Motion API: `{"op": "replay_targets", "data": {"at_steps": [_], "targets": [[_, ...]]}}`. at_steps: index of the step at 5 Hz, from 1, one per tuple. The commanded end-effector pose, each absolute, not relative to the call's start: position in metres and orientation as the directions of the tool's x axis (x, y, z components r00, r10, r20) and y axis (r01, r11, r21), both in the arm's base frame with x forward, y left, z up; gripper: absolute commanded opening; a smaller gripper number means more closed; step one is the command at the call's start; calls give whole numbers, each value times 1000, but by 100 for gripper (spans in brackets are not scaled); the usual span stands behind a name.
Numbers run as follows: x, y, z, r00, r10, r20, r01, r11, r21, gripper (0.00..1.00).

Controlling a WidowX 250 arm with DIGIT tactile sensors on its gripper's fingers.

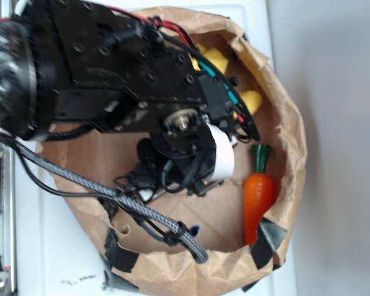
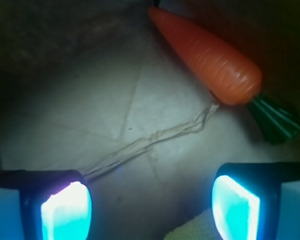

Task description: Grab the carrot.

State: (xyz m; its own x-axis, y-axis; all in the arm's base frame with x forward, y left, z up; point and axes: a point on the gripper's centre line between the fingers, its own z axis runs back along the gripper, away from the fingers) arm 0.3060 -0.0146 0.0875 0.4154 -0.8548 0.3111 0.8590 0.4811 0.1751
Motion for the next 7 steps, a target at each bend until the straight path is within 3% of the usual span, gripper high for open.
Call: {"op": "replay_targets", "data": {"at_steps": [1, 3, 4, 5, 7], "targets": [[339, -48, 90, 342, -894, 291, 863, 421, 280, 100], [361, -57, 102, 325, -890, 319, 852, 423, 310, 100], [366, -57, 106, 301, -891, 340, 836, 418, 355, 100], [379, -60, 96, 332, -895, 299, 841, 424, 337, 100], [388, -59, 60, 441, -893, 94, 885, 450, 121, 100]]}}
